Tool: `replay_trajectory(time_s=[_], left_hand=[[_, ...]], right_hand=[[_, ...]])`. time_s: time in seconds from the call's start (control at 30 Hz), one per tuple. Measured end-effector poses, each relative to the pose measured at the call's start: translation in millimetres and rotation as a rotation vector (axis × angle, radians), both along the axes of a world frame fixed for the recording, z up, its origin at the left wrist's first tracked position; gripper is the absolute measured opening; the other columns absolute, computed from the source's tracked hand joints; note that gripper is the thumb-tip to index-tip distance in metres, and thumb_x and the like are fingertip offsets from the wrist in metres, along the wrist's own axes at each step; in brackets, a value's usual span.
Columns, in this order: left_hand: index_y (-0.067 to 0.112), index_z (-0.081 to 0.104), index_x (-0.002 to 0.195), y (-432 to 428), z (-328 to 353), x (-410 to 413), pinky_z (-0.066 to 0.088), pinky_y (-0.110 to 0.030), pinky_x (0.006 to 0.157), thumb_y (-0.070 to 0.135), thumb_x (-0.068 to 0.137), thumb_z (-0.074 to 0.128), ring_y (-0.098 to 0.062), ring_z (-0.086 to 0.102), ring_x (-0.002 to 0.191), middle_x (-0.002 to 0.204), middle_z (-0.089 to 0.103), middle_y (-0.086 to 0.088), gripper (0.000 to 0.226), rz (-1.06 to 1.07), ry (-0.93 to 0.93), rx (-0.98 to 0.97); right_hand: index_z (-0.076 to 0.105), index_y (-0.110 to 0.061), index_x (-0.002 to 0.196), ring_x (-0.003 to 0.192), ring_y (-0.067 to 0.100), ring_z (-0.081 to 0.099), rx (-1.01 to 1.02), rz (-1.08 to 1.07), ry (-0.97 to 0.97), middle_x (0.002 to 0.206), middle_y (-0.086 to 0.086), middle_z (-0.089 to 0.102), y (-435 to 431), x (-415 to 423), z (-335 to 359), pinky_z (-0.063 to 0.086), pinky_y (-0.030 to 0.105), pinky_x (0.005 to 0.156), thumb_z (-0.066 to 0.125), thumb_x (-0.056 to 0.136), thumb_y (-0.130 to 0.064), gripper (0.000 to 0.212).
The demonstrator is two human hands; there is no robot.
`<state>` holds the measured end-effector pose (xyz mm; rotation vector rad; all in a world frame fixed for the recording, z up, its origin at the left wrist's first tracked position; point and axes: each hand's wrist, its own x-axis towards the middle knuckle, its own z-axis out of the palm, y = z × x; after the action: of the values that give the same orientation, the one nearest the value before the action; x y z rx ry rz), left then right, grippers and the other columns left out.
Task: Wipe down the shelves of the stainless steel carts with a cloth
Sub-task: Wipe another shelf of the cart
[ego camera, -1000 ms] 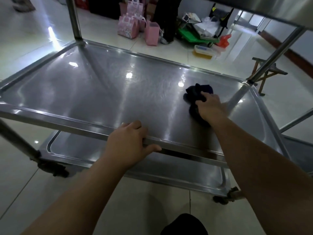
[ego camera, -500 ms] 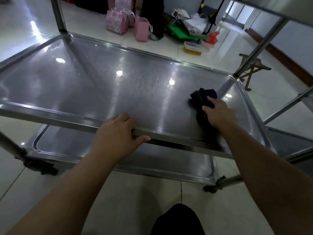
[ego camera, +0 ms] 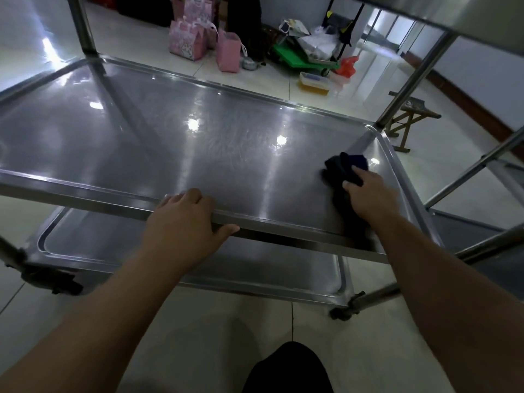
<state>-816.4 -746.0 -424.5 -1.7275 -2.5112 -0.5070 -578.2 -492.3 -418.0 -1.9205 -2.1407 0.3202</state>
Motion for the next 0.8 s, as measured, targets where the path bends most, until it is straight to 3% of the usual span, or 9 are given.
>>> replay_trajectory(time_s=[0.1,0.27,0.33,0.4,0.53,0.6,0.67,0.8], left_hand=[[0.020,0.057,0.087,16,3,22,0.042,-0.028,0.063,0.065,0.081,0.045,-0.019,0.055,0.088,0.092,0.053,0.005,0.047,-0.104,-0.030,-0.006],[0.023,0.062,0.099,39,9,56,0.035,-0.026,0.062,0.059,0.088,0.042,-0.017,0.057,0.091,0.099,0.060,0.006,0.042,-0.259,0.003,-0.014],[0.023,0.063,0.100,40,7,59,0.035,-0.025,0.062,0.058,0.090,0.038,-0.016,0.057,0.087,0.096,0.060,0.005,0.044,-0.260,0.050,-0.047],[0.022,0.062,0.097,38,6,59,0.033,-0.026,0.061,0.057,0.091,0.038,-0.016,0.057,0.086,0.095,0.060,0.005,0.043,-0.251,0.088,-0.056],[0.022,0.061,0.094,40,8,64,0.030,-0.026,0.060,0.056,0.091,0.038,-0.017,0.058,0.083,0.091,0.060,0.005,0.041,-0.229,0.127,-0.066],[0.022,0.061,0.092,41,9,66,0.028,-0.026,0.058,0.058,0.089,0.040,-0.017,0.058,0.081,0.089,0.059,0.005,0.041,-0.208,0.118,-0.056],[0.022,0.061,0.088,39,8,67,0.025,-0.026,0.054,0.063,0.085,0.044,-0.018,0.058,0.080,0.086,0.058,0.005,0.044,-0.190,0.110,-0.022],[0.023,0.059,0.079,37,6,68,0.025,-0.025,0.052,0.074,0.075,0.044,-0.016,0.058,0.076,0.078,0.054,0.008,0.053,-0.180,0.126,0.011]], right_hand=[[0.026,-0.047,0.141,0.129,0.041,0.028,0.015,0.000,-0.085,0.151,-0.005,0.024,-15,-24,-5,0.024,0.053,0.104,0.040,0.090,-0.052,0.053],[0.030,-0.051,0.138,0.122,0.026,0.032,0.113,0.617,-0.077,0.151,-0.012,0.028,-61,-22,-12,0.024,0.038,0.096,0.042,0.088,-0.054,0.052],[0.029,-0.053,0.138,0.122,0.023,0.031,0.060,0.711,-0.074,0.150,-0.014,0.029,-49,2,-5,0.025,0.037,0.096,0.045,0.088,-0.050,0.052],[0.030,-0.051,0.138,0.124,0.026,0.035,0.017,0.594,-0.075,0.149,-0.010,0.032,-20,27,0,0.028,0.044,0.103,0.050,0.091,-0.043,0.052],[0.028,-0.041,0.144,0.132,0.036,0.031,-0.002,0.042,-0.094,0.151,0.001,0.031,20,42,8,0.022,0.054,0.109,0.043,0.094,-0.045,0.052],[0.023,-0.040,0.145,0.133,0.040,0.025,-0.002,-0.025,-0.150,0.152,0.001,0.026,16,21,7,0.020,0.057,0.108,0.037,0.093,-0.048,0.055],[0.023,-0.045,0.143,0.132,0.041,0.025,0.009,0.103,-0.129,0.153,-0.003,0.024,-4,-3,5,0.023,0.055,0.106,0.038,0.092,-0.051,0.054],[0.025,-0.056,0.137,0.119,0.028,0.033,0.093,0.683,-0.137,0.151,-0.015,0.026,-40,1,-7,0.028,0.039,0.091,0.041,0.086,-0.057,0.054]])
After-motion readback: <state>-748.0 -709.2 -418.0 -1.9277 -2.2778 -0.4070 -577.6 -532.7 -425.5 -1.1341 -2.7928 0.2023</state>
